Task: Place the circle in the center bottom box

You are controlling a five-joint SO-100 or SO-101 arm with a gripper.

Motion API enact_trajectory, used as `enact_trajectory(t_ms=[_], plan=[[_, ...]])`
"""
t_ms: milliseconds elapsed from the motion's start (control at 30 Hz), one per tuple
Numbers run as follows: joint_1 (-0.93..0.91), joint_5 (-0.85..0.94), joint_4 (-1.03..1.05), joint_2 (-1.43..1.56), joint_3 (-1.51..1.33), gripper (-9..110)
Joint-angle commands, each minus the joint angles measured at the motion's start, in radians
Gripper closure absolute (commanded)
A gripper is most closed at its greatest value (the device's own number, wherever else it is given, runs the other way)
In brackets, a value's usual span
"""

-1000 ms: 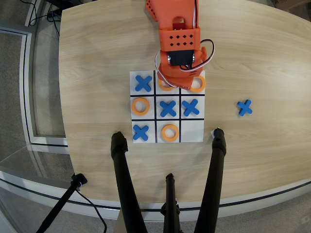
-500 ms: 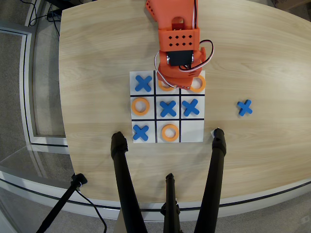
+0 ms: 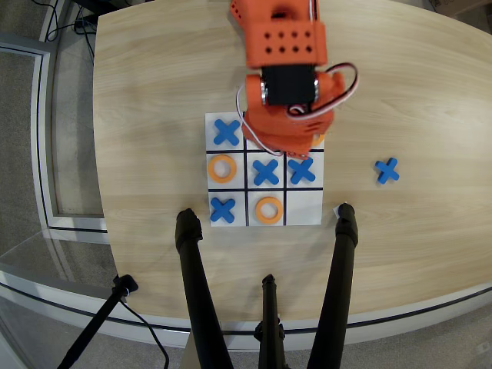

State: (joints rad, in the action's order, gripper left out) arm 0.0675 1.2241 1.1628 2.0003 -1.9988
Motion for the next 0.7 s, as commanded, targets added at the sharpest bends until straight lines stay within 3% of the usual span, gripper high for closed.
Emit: enact_trajectory(t_ms=[0, 200, 467, 667], plan=[[0.012, 0.009, 0.112, 0.118, 0.149, 88], [0.0, 0.069, 0.215, 0.479, 0.014, 88], [-0.038, 0.199, 0.252, 1.244, -0.664, 88], [-0.129, 0.321, 0.124, 1.355, -1.104, 89]])
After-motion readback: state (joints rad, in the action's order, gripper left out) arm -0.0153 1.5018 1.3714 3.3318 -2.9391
